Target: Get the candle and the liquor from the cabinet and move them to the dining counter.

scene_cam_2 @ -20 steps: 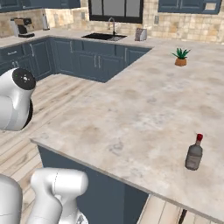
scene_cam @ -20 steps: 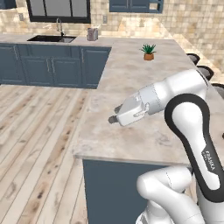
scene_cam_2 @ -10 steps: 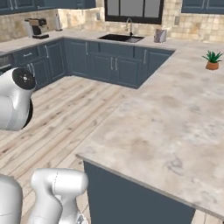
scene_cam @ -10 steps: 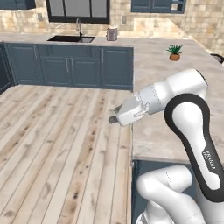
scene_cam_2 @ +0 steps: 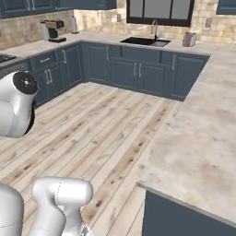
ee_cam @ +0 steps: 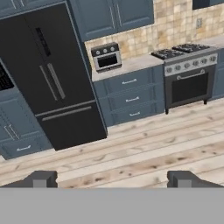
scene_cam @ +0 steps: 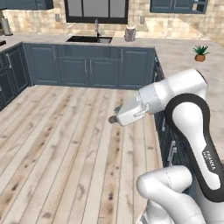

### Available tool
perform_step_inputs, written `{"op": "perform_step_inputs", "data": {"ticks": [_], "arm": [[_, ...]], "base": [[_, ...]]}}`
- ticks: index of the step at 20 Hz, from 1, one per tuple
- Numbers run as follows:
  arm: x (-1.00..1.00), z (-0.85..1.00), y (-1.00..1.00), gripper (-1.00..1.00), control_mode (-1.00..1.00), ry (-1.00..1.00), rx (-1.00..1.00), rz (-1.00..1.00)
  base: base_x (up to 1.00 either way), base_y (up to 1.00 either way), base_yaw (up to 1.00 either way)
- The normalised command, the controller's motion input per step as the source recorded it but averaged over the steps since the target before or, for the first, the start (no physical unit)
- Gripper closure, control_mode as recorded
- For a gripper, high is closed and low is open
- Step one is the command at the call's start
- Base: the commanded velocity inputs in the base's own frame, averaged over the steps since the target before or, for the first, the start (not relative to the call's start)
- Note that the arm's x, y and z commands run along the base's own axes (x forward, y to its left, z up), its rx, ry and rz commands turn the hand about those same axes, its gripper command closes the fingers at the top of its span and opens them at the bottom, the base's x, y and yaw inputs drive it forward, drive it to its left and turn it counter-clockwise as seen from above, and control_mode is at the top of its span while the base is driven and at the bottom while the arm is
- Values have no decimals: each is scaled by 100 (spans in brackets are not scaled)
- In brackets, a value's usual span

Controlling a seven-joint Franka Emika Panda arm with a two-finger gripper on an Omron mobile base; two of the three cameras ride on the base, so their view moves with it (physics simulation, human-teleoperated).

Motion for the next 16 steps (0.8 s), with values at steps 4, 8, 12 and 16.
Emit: {"op": "perform_step_inputs", "data": {"ticks": [4, 8, 12, 16], "arm": [[0, 0, 0, -100, 100, 0, 0, 0], [0, 0, 0, -100, 100, 0, 0, 0], [0, 0, 0, -100, 100, 0, 0, 0], [0, 0, 0, -100, 100, 0, 0, 0]], "base": [[0, 97, 2], [3, 87, 3], [56, 91, 0], [99, 79, 0]]}}
